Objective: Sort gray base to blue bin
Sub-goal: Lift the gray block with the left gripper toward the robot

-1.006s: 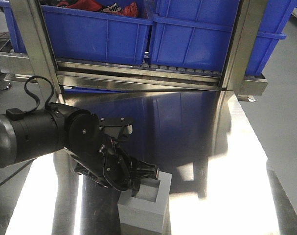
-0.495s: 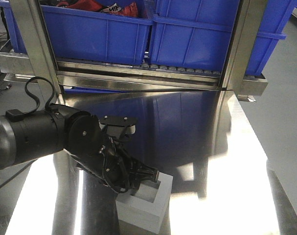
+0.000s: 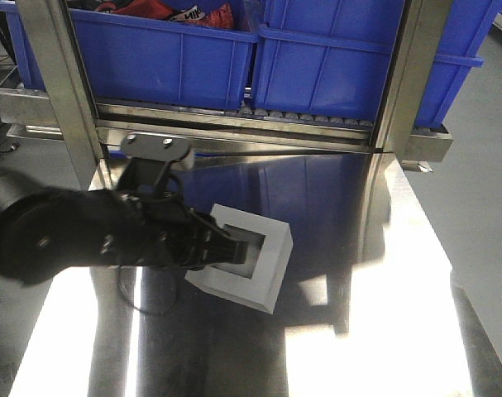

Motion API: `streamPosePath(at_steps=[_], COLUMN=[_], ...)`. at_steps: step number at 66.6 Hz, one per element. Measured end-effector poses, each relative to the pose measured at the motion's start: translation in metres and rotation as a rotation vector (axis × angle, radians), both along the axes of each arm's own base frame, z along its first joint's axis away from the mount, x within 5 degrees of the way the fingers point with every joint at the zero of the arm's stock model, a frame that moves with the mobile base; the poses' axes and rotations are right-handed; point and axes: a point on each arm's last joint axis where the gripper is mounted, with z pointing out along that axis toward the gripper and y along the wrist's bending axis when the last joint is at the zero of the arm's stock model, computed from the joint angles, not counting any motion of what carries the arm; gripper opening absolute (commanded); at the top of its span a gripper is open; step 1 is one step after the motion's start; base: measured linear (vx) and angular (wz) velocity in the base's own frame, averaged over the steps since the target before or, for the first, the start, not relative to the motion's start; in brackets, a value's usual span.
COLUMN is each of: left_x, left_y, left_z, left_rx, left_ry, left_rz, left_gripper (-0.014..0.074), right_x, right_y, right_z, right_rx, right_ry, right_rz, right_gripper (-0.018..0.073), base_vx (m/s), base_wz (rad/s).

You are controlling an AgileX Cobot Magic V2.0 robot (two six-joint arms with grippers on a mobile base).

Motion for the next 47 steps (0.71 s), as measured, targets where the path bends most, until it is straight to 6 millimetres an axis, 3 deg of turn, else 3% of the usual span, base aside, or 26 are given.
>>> streamPosePath(at_steps=[28, 47], left_x=[-0.073, -0.112], left_y=[0.060, 0.094], left_z=[-0.004, -0.023], left_rx=[-0.204, -0.272], left_ry=[-0.347, -0.529], left_rz=[0.007, 0.004], left_gripper=[-0.0007, -0.0007], right_x=[0.000, 0.000], right_y=[0.000, 0.000], right_z=[0.000, 0.000], right_rx=[0.000, 0.000], right_ry=[0.000, 0.000], right_rz=[0.000, 0.000], right_gripper=[-0.0009, -0.0009], base_vx=[0.00, 0.00], base_wz=[0.00, 0.00])
